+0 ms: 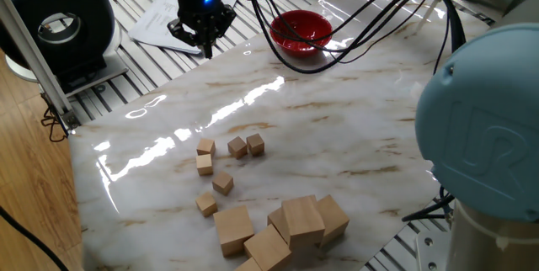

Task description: Stack the blocks into a pyramid shape

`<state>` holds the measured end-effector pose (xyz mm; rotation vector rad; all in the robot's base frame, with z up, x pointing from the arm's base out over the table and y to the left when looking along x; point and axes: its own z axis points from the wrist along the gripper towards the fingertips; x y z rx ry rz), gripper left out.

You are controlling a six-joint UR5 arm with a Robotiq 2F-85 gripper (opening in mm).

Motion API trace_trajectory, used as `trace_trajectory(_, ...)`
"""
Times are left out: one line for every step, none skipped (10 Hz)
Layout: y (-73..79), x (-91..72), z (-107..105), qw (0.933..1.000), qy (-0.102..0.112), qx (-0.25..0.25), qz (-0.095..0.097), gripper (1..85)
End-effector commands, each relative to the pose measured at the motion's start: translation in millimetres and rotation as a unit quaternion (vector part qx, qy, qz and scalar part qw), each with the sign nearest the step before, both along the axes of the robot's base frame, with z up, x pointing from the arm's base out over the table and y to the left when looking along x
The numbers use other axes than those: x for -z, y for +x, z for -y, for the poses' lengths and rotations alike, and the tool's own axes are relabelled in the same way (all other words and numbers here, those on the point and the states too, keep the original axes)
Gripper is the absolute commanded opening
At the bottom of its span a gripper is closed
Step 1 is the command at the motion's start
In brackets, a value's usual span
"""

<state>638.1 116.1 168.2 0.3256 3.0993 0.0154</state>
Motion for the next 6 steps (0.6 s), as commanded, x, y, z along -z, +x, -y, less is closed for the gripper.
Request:
trace_trajectory(-3.7, -2.4, -0.8, 0.9999, 0.006, -0.010, -0.008, 1.0)
trace_trajectory(-2.4, -1.7, 0.5, 0.9998, 0.003, -0.016, -0.005, 1.0)
trace_trajectory(0.0, -1.7, 0.6, 0.9998, 0.003, -0.018, -0.001, 1.0)
trace_trajectory(5.4, -0.8, 0.3, 0.9997, 0.003, -0.024, 0.008, 1.0)
trace_trajectory(12.5, 1.9, 1.8, 0.9994, -0.001, -0.028, 0.020, 1.0)
trace_trajectory(15.2, 3.5, -0.2, 0.9994, 0.003, -0.024, 0.024, 1.0)
